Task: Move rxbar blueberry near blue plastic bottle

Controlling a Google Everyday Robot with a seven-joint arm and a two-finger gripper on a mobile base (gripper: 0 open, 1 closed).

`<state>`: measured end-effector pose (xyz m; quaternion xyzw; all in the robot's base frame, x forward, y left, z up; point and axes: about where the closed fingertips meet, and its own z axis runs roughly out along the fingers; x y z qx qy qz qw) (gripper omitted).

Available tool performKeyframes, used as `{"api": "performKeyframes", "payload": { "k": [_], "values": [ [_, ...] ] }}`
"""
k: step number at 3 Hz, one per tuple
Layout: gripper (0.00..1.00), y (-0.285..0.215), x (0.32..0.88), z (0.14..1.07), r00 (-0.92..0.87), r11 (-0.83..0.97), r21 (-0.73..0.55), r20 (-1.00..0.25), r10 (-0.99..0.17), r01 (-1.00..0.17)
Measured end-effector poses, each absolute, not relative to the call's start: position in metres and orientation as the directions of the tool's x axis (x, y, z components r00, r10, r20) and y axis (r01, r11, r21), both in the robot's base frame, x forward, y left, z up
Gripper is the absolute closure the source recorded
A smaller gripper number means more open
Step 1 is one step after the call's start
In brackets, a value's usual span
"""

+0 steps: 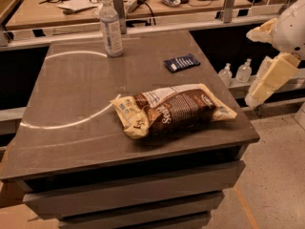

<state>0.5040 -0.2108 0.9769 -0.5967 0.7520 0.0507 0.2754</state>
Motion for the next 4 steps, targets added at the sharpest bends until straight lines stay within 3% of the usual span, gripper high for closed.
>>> {"api": "performKeyframes", "payload": {
  "k": [4],
  "values": [
    [0.0, -0.168, 0.611, 0.935, -0.047, 0.297, -0.219, -0.728, -0.684, -0.929]
  ]
}}
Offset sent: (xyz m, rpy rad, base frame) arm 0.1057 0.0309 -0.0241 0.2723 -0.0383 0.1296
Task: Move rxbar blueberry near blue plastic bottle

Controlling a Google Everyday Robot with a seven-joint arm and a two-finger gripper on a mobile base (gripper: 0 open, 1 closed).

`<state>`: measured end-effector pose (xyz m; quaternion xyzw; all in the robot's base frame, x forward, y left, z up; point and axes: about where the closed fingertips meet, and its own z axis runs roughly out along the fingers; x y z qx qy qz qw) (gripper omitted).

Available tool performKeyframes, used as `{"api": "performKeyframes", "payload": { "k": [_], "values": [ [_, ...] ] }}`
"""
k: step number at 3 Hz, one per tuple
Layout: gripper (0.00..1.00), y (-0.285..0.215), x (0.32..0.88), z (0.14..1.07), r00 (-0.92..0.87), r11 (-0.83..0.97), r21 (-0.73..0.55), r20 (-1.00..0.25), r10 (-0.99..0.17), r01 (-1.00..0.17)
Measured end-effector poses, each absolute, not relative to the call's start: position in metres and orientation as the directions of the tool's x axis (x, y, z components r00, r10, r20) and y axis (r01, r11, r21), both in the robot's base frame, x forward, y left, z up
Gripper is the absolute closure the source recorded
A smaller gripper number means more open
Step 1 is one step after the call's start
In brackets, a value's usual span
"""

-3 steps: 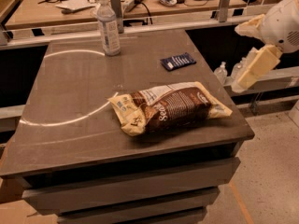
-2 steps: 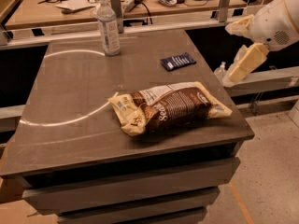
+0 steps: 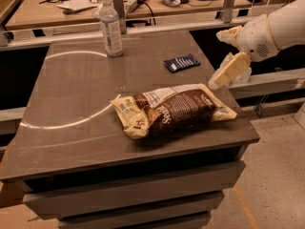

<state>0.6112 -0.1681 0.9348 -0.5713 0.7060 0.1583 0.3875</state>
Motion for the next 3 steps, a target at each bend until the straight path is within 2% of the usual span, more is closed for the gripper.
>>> {"api": "performKeyframes", "payload": {
  "k": [1, 2, 3],
  "values": [
    [0.0, -0.165, 0.635, 0.921, -0.156, 0.402, -0.148, -0.76, -0.631, -0.904],
    [0.0, -0.164, 0.636, 0.92, -0.154, 0.401, -0.149, -0.762, -0.629, -0.904],
    [0.0, -0.155, 0.668, 0.903, -0.085, 0.398, -0.21, -0.79, -0.608, -0.893]
  ]
}}
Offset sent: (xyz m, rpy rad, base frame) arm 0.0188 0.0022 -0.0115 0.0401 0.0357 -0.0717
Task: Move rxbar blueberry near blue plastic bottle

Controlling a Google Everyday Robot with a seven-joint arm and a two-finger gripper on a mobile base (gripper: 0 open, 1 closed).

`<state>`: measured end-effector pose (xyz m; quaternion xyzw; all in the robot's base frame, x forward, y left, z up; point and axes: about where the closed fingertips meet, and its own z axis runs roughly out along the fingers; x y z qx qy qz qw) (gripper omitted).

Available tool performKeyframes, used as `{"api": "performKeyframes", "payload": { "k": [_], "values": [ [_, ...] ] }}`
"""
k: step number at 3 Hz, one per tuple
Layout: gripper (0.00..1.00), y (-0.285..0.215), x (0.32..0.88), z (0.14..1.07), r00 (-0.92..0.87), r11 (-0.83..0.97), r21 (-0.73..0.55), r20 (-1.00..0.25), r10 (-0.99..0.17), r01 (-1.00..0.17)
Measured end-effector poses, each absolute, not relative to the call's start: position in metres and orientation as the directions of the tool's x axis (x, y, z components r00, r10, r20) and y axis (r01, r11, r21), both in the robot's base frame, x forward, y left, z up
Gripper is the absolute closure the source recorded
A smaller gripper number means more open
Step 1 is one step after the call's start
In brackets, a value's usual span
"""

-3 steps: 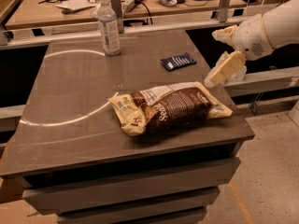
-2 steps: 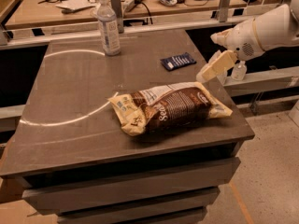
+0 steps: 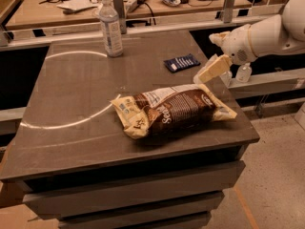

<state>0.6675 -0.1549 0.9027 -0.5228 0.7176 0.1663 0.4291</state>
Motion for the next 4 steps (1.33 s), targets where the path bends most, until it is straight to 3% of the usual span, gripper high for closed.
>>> {"api": "performKeyframes", "payload": {
  "k": [2, 4],
  "values": [
    [0.0, -0.159, 0.731, 0.875, -0.077, 0.476, -0.232, -0.835, -0.545, -0.848],
    [0.02, -0.158, 0.756, 0.844, -0.15, 0.527, -0.152, -0.861, -0.486, -0.836]
  ]
}}
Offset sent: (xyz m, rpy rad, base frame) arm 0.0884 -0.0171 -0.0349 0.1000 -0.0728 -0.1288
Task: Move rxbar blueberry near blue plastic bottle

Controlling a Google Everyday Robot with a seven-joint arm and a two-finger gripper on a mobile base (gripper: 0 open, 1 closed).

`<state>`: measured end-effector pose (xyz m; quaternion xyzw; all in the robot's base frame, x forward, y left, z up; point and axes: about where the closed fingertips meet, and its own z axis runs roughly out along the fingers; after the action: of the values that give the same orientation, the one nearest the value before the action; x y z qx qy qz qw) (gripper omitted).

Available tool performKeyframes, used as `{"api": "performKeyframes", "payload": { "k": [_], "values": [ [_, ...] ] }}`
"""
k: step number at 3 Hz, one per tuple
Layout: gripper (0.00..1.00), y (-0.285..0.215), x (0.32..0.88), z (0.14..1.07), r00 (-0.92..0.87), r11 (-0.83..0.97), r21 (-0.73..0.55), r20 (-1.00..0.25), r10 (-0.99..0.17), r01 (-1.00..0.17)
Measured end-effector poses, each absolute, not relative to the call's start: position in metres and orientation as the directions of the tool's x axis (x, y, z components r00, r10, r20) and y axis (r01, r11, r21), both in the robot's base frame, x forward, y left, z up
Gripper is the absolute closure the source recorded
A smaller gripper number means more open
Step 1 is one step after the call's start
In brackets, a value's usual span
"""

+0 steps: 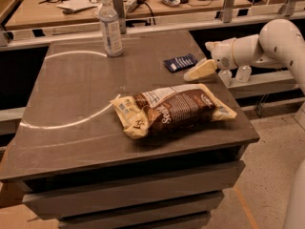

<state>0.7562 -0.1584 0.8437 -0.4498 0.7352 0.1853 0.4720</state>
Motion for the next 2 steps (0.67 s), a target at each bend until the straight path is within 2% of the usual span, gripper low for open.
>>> {"api": "performKeyframes", "payload": {
  "k": [1, 2],
  "values": [
    [0.12, -0.1549, 0.7594, 0.8341, -0.172, 0.533, -0.129, -0.861, -0.479, -0.836],
    [0.37, -0.1519, 0.7583, 0.8274, -0.196, 0.532, -0.099, -0.86, -0.471, -0.841]
  ]
}}
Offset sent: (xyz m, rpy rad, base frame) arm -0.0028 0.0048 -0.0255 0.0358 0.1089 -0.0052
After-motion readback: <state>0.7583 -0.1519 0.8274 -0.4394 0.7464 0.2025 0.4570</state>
